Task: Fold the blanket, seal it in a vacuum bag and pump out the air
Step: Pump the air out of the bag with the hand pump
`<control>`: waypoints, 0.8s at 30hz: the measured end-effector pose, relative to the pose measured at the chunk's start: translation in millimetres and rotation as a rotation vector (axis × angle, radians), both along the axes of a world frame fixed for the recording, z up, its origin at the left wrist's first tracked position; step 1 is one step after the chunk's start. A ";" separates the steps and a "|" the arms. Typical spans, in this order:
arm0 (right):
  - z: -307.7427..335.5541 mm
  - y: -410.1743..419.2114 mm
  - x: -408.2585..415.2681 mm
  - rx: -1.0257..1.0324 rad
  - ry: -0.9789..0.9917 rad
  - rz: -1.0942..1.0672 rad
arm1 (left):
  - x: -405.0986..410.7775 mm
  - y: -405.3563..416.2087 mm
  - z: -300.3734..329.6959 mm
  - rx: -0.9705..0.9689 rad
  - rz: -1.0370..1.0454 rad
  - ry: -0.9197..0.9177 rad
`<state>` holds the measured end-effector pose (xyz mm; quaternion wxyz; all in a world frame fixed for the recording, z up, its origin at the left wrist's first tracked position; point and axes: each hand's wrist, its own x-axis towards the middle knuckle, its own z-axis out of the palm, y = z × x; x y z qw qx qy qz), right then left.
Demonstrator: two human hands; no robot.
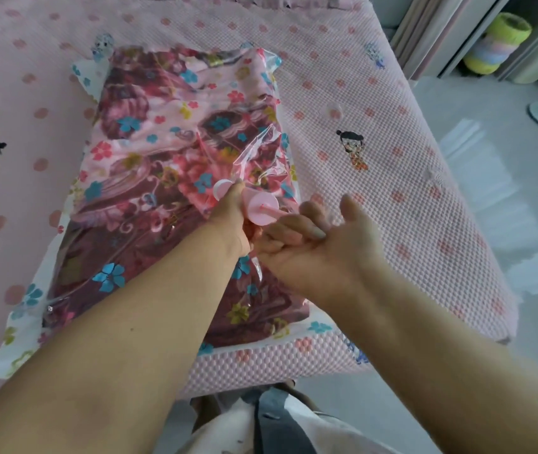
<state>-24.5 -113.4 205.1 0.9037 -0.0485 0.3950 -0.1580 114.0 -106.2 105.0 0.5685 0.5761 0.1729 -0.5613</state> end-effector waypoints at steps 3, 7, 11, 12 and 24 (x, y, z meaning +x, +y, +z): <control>-6.4 -11.9 43.1 -0.001 0.172 0.033 | -1.0 -3.7 5.2 -0.110 0.031 -0.005; -5.4 -3.3 -9.7 0.021 -0.020 0.120 | -4.2 -6.5 -3.5 -0.025 0.088 -0.039; 8.2 2.5 -55.6 -0.022 -0.162 0.148 | -7.9 -1.4 -6.8 0.053 0.051 -0.078; 7.2 -0.9 -46.6 -0.010 -0.154 0.130 | -9.4 -1.2 -4.6 0.044 0.041 -0.094; -12.5 -7.1 -60.6 0.024 -0.233 0.220 | -28.8 3.8 0.0 -0.040 0.218 -0.045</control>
